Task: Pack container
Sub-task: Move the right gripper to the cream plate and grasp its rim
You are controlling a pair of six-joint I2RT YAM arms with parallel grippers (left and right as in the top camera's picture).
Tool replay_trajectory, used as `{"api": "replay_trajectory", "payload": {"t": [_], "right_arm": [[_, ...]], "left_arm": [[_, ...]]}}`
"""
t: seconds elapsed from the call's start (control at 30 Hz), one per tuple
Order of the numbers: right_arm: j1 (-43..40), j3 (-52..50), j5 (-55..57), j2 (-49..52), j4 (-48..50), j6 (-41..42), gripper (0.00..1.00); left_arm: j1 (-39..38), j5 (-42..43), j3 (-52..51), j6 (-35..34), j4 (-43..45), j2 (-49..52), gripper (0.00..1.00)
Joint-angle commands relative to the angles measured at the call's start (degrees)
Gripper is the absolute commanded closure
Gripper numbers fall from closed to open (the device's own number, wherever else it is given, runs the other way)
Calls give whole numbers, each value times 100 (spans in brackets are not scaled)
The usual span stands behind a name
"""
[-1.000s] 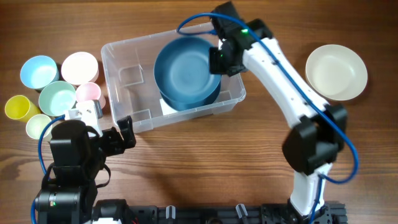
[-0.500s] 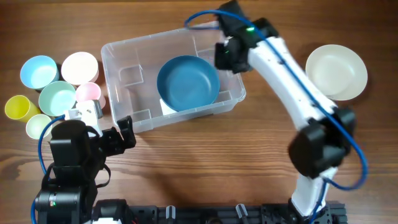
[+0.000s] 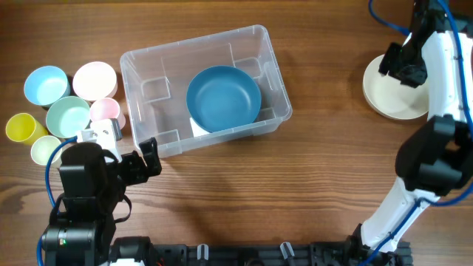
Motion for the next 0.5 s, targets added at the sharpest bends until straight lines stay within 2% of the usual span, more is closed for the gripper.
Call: {"api": "replay_trajectory", "payload": {"t": [0.0,0.1,0.13,0.47], "right_arm": [[11,-15,-105,431,-2,-258,51],[11,-15,-352,765,35,-376,50],[20,-15,-400,820,35,-409,46],[26,-15,-911,868,214,-1029,43]], "left_arm": [[35,111,96,-52,-4,-11,0],[35,114,96,-52,-4,-11,0],[35,114,96,-52,-4,-11,0],[35,111,96,-52,-4,-9,0]]}}
